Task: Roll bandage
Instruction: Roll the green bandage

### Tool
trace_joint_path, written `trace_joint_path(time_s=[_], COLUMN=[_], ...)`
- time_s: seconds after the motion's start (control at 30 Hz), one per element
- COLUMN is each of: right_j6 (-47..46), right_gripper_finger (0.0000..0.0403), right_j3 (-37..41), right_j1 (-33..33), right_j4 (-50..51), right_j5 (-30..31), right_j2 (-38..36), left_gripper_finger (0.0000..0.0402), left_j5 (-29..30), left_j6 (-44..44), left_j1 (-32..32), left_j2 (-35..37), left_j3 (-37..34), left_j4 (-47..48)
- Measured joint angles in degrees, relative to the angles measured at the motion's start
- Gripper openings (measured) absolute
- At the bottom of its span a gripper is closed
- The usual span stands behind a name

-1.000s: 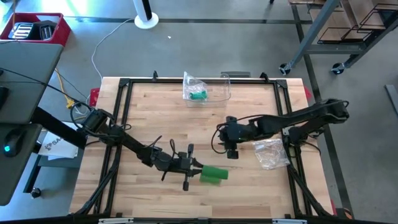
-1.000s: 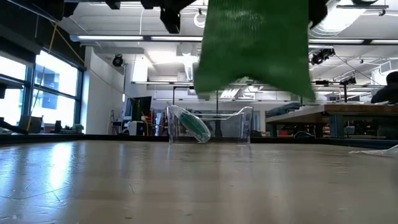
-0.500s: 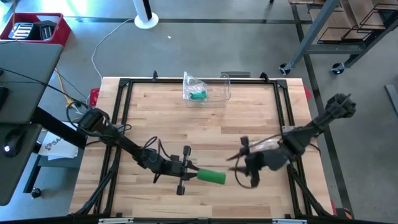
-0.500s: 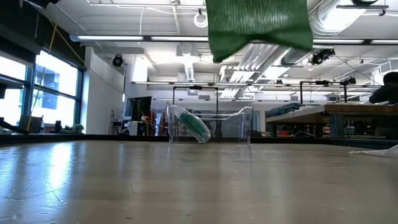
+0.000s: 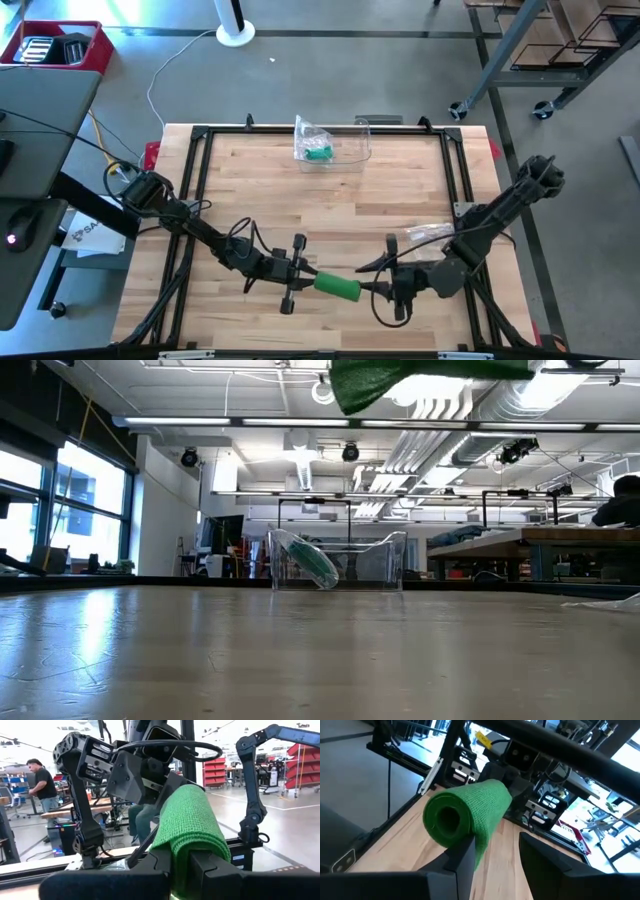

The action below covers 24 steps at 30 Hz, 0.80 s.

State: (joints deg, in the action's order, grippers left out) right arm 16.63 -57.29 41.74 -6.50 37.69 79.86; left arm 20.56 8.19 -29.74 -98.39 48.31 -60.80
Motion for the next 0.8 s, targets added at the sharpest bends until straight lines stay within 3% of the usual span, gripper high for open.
trace_joint_path(time_s=[0.1,0.27,0.4,0.8], right_j6=[1.2,-1.2,-7.2,-3.2], right_gripper_finger=[0.0144,0.0144,0.0144,0.0144], right_j3=[-1.2,-5.9,-8.6,-8.4], right_j1=[0.2,2.5,3.6,1.6], right_j4=[1.4,12.8,20.0,13.2], right_j5=[0.8,8.6,6.7,4.3], right_j2=[0.0,0.1,0.0,3.5], left_gripper_finger=[0.0012,0.0012,0.0012,0.0012], left_j5=[0.5,2.1,3.1,2.6], left_j6=[0.0,0.0,0.0,-0.5], left_j1=[0.0,0.1,0.1,0.6], left_j2=[0.0,0.0,0.0,0.0], left_j3=[0.0,0.0,0.0,0.0], left_j4=[-0.1,0.8,0.9,1.0])
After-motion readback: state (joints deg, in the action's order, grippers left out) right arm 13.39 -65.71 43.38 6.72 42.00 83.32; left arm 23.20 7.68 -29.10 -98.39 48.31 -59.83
